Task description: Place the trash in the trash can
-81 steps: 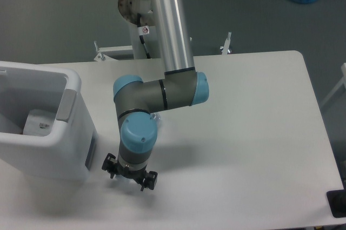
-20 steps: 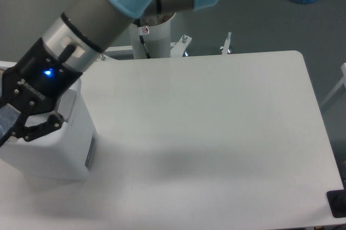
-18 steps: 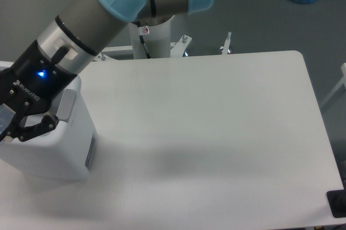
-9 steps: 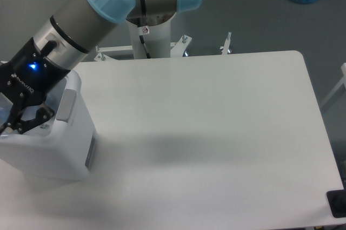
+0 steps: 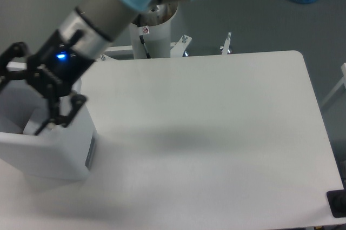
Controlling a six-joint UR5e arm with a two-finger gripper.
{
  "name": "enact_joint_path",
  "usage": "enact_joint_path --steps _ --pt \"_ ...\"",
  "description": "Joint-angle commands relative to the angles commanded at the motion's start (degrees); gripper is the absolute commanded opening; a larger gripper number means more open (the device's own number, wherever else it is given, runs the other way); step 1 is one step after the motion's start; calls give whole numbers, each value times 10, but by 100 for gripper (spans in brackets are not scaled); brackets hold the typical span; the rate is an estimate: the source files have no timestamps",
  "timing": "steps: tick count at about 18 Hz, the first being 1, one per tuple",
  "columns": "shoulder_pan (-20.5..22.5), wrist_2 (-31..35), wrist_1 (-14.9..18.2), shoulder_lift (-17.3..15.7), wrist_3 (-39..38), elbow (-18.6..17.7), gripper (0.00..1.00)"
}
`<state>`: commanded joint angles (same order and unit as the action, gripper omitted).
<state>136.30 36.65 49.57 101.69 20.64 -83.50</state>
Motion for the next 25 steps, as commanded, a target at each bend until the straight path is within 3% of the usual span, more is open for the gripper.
enact_joint_path --steps 3,12,14,18,22,25 --pt "27 78 1 0 61 -8 100" --pt "66 394 9 -20 257 -93 100" --pt "66 415 32 -18 273 -91 100" --pt "54 476 119 -17 335 -97 100" --pt "53 507 138 -21 422 -133 100" --pt "55 519 154 -21 446 -135 100"
